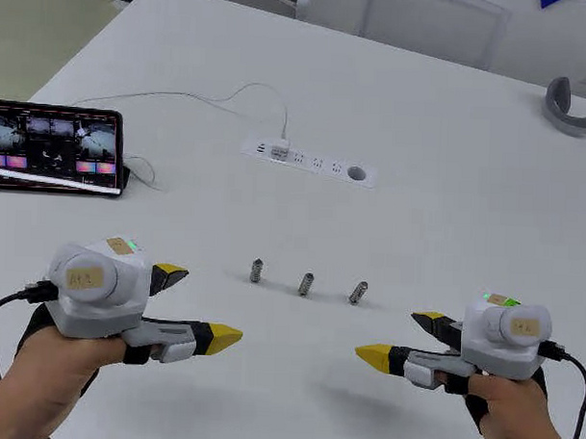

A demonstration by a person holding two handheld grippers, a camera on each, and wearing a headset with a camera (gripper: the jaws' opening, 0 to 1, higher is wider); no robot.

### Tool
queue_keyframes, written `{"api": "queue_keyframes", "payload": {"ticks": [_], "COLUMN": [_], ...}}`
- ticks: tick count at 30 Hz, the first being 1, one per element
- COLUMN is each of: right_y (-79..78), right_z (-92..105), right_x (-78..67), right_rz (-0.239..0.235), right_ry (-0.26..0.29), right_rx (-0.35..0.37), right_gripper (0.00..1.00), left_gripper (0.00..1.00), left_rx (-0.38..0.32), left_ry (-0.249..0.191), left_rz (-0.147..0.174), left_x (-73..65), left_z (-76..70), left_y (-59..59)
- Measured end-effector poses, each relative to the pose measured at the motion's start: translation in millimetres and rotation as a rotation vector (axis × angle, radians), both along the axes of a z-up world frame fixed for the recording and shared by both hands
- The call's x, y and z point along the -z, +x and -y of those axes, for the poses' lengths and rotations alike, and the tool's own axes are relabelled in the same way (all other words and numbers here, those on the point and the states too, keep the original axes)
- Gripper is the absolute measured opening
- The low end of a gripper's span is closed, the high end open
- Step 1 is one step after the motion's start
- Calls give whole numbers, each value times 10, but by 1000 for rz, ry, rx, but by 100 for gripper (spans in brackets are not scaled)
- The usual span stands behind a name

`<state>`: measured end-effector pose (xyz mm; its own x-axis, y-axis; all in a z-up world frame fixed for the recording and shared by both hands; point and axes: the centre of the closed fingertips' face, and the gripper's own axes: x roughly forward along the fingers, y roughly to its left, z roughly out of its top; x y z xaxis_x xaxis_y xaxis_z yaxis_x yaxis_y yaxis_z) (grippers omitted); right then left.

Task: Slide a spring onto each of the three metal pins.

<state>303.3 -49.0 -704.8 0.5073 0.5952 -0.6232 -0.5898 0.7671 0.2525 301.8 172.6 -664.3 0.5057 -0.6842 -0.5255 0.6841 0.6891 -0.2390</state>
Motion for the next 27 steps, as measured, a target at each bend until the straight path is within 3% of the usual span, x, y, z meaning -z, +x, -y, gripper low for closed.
{"api": "queue_keyframes", "payload": {"ticks": [8,20,27], "right_y": [-148,-262,-287], "right_z": [-42,-92,-125], "right_x": [-87,-59,-47], "right_rz": [27,29,22], "right_ry": [9,49,66], "right_rx": [4,47,63], "right_gripper": [84,89,90], "left_gripper": [78,83,77], "left_rx": [5,-5,-44], "left_ry": [-8,-10,-22], "left_rz": [-3,-16,-90], "left_x": [-27,-1,96], "left_z": [51,-6,-69], "left_y": [6,16,10]}}
